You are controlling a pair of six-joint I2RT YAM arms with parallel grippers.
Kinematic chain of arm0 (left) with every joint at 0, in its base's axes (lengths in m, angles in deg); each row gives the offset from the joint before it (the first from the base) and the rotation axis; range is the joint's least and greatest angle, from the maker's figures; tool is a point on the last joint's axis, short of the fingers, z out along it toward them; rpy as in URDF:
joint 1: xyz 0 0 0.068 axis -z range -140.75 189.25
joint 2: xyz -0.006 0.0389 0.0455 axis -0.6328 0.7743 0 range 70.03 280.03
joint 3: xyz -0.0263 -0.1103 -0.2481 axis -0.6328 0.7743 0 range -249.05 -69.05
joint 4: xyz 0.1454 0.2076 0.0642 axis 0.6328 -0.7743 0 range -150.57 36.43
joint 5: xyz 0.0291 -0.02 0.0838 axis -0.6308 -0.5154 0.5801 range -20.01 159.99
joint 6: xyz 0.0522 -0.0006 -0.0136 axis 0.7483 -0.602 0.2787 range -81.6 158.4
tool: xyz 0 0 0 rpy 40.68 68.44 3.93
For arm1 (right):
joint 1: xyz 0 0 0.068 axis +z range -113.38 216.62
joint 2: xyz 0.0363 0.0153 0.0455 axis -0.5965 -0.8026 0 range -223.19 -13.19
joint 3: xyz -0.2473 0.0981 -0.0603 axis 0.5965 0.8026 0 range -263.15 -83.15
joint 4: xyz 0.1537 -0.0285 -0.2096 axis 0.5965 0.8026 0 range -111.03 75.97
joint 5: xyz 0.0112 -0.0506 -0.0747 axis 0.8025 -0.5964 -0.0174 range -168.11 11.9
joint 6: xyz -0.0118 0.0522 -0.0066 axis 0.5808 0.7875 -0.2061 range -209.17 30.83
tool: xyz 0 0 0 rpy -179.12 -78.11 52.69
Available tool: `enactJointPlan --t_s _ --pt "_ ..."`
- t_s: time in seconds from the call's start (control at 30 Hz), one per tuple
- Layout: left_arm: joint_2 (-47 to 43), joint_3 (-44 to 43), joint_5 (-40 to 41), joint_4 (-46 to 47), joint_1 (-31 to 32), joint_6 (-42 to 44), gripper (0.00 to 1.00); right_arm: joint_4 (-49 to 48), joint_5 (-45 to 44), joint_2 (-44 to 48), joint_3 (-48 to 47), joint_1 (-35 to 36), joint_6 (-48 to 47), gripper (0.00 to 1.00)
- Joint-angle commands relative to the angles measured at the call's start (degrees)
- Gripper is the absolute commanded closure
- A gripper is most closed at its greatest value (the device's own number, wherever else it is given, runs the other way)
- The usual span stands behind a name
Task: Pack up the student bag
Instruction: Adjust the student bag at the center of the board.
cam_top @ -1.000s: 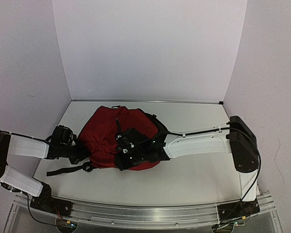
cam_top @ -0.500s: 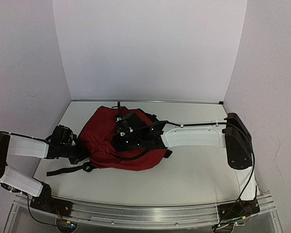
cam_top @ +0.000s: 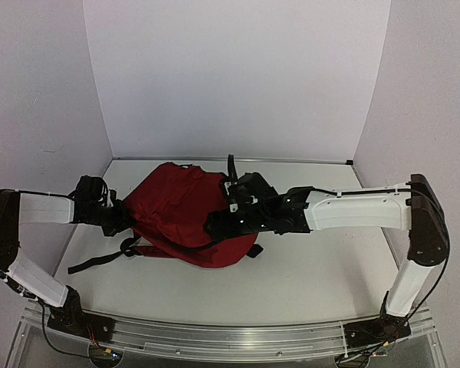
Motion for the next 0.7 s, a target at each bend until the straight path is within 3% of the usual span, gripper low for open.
enactJointPlan --t_s 0.0,0.07,0.23,0.33,0.53,0.67 --pt "3.9 -7.5 -2.7 1.9 -2.0 6.3 0.99 1.0 -1.4 4.6 4.3 -5.0 2.7 0.13" --pt "4.4 -8.9 -3.1 0.7 -2.0 7.2 0.92 0.9 -0.2 4.7 4.9 -6.5 3.1 0.12" --pt "-0.5 -7.6 -2.0 -2.8 -2.0 8.8 0.5 -0.1 1.9 1.7 3.1 -8.4 2.8 0.11" --pt "-6.2 -6.6 -0.1 -6.9 -2.0 9.7 0.34 -1.1 4.3 -1.3 1.7 -9.4 3.2 0.12" --pt "-18.4 -4.3 -0.8 -12.9 -1.4 10.3 0.28 -5.9 11.6 -4.8 0.3 -10.3 6.0 0.19" --pt "-24.4 -1.2 -3.5 -13.1 0.3 8.6 0.28 -11.4 15.8 -3.7 0.2 -10.4 9.2 0.41"
